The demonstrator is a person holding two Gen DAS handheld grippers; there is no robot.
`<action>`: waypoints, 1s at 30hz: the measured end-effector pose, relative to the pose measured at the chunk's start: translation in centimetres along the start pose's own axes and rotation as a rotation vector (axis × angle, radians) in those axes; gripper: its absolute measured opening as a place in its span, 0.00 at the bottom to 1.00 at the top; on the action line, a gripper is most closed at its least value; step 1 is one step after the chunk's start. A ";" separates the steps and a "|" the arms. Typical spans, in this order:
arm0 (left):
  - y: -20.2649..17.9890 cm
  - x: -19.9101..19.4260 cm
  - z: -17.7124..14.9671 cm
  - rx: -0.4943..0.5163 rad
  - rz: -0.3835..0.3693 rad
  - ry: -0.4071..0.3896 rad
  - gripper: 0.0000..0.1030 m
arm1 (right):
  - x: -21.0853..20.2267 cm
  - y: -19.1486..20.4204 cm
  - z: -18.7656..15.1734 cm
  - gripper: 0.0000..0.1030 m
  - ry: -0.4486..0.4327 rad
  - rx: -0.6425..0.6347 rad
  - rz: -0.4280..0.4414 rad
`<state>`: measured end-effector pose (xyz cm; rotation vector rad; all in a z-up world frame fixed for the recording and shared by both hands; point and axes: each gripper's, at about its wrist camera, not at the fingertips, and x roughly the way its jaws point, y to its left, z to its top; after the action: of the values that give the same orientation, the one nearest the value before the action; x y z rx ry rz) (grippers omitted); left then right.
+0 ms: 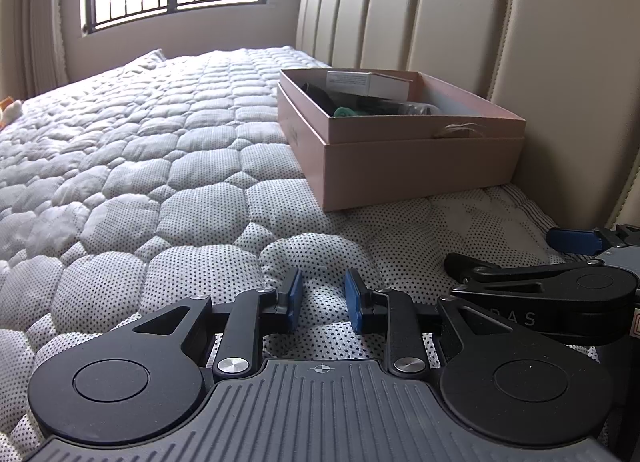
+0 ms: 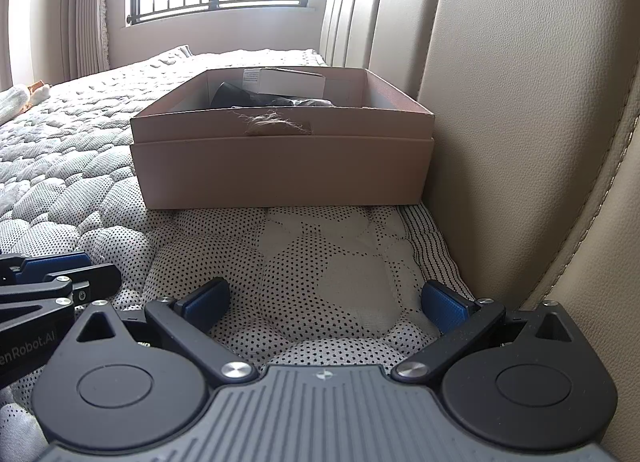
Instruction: Organize rigid objects
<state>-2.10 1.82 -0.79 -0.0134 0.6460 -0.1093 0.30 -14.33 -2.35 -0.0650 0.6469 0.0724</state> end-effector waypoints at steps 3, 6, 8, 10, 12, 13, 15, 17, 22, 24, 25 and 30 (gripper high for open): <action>0.0 0.0 0.0 -0.001 -0.001 0.000 0.26 | 0.0 0.0 0.0 0.99 0.000 0.000 0.000; -0.1 0.0 0.0 0.006 0.004 0.000 0.26 | 0.0 0.0 0.0 0.99 0.000 0.000 0.000; -0.1 0.0 0.0 0.010 0.005 0.000 0.26 | 0.0 0.0 0.0 0.99 0.000 0.000 0.000; -0.2 0.0 0.0 0.015 0.008 0.001 0.26 | 0.0 0.0 0.0 0.99 0.000 0.000 0.000; -0.2 0.0 0.0 0.015 0.007 -0.001 0.26 | 0.0 0.0 0.0 0.99 0.000 0.000 0.000; -0.3 0.0 0.0 0.015 0.007 0.000 0.26 | 0.0 0.0 0.0 0.99 0.000 0.000 0.000; -0.3 0.0 0.0 0.016 0.009 0.000 0.26 | 0.0 0.0 0.0 0.99 0.000 0.000 0.000; -0.3 0.0 -0.1 0.019 0.011 -0.001 0.26 | 0.0 0.0 0.0 0.99 0.000 0.000 0.000; -0.3 0.0 -0.1 0.021 0.012 0.000 0.26 | 0.0 0.0 0.0 0.99 0.000 0.000 0.000; -0.4 0.0 -0.1 0.021 0.011 0.000 0.26 | 0.0 0.0 0.0 0.99 0.000 0.000 0.000; -0.4 0.0 -0.1 0.021 0.012 0.000 0.26 | 0.0 0.0 0.0 0.99 0.000 0.000 0.000; -0.4 0.0 -0.1 0.021 0.012 -0.001 0.26 | 0.0 0.0 0.0 0.99 0.000 0.000 0.000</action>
<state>-2.19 1.45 -0.82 0.0108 0.6442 -0.1046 0.31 -14.29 -2.37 -0.0648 0.6468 0.0726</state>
